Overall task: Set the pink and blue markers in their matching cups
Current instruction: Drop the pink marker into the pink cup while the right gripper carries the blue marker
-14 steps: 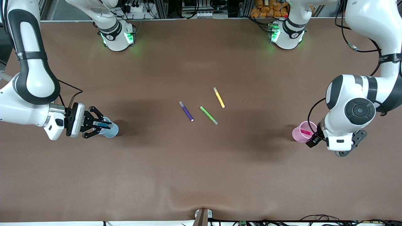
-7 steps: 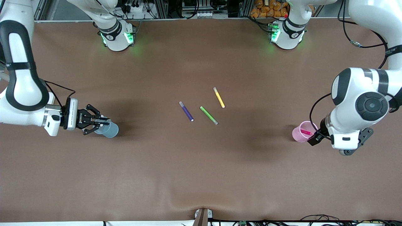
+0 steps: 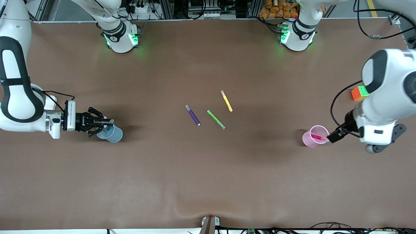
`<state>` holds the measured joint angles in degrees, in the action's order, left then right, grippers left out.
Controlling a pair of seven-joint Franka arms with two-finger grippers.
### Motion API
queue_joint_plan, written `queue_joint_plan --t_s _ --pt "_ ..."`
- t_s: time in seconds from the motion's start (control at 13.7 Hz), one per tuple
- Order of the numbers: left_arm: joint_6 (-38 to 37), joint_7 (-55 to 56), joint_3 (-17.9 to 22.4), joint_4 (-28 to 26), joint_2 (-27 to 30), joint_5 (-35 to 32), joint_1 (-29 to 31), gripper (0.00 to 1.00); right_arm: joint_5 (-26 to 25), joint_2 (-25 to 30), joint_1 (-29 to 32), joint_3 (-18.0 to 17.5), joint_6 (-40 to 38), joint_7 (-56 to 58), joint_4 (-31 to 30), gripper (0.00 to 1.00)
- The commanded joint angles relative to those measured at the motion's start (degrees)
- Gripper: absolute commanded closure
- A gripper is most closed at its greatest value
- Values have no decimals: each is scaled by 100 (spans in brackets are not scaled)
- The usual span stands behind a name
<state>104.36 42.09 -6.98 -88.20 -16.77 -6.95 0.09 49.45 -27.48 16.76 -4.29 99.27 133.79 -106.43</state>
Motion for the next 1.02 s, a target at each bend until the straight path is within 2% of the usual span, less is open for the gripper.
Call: queue_joint_plan --t_s 0.0,0.07,0.15,0.36,0.51,0.73,0.95 --pt "-293 -490 -14 -31 270 124 114 0 135 -82 239 -81 -128 261 43 76" --pt "-389 -596 -14 -40 366 124 114 0 135 -82 248 -81 -128 252 87 15" --pt "-512 -823 -14 -40 437 124 114 0 126 -91 248 -81 -136 252 113 0" --pt "-794 -1299 -23 -40 595 132 175 0 21 49 178 -63 -180 -228 306 0" --pt "-926 -1352 -31 -40 709 176 176 0 -215 216 143 -72 -128 -983 420 0" --pt "-1268 -1640 3 -31 876 492 176 0 -269 436 91 -81 -101 -1968 535 0" --pt "-1401 -2150 12 -31 1008 484 245 0 -708 796 -120 -98 144 -3180 535 0"
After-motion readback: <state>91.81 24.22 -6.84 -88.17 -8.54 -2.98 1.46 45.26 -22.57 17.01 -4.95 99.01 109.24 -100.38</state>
